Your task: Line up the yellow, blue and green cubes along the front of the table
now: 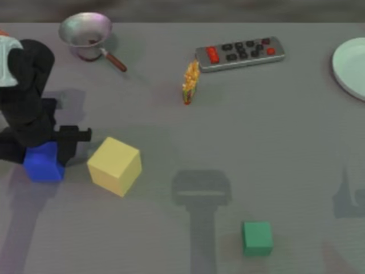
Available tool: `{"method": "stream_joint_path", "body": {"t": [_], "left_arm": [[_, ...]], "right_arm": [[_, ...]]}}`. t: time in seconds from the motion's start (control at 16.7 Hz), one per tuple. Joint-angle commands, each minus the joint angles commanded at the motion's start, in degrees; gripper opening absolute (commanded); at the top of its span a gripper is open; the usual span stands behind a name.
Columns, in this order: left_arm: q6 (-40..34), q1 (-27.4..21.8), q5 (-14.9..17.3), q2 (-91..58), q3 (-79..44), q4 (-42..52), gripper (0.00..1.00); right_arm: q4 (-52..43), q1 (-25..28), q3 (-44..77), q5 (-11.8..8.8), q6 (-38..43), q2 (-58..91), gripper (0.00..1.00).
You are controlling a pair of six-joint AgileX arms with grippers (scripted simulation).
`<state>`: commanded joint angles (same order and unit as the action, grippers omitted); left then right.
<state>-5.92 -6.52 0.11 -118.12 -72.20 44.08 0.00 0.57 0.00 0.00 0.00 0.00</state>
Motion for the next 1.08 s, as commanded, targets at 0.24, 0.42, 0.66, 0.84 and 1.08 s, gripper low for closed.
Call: {"method": "stream_joint_path", "body": {"t": [0.24,0.42,0.66,0.84,1.08], "left_arm": [[0.0,0.0,0.0,0.0,0.0,0.0,0.00],[0.1,0.1,-0.1,1.6,-1.2,1.5,0.00],[-0.1,0.7,-0.2,4.4,-5.6,9.3,0.00],[-0.1,1.1,-0.2,6.8,-8.6,14.4,0.00],[0.0,0.8,-0.2,7.1,-8.9,14.9,0.00]], "right_arm": [[0.0,0.0,0.0,0.0,0.0,0.0,1.00],[0.0,0.0,0.0,0.0,0.0,0.0,1.00],[0.0,0.0,0.0,0.0,0.0,0.0,1.00],[0.0,0.0,0.0,0.0,0.0,0.0,1.00],[0.0,0.0,0.0,0.0,0.0,0.0,1.00]]}}
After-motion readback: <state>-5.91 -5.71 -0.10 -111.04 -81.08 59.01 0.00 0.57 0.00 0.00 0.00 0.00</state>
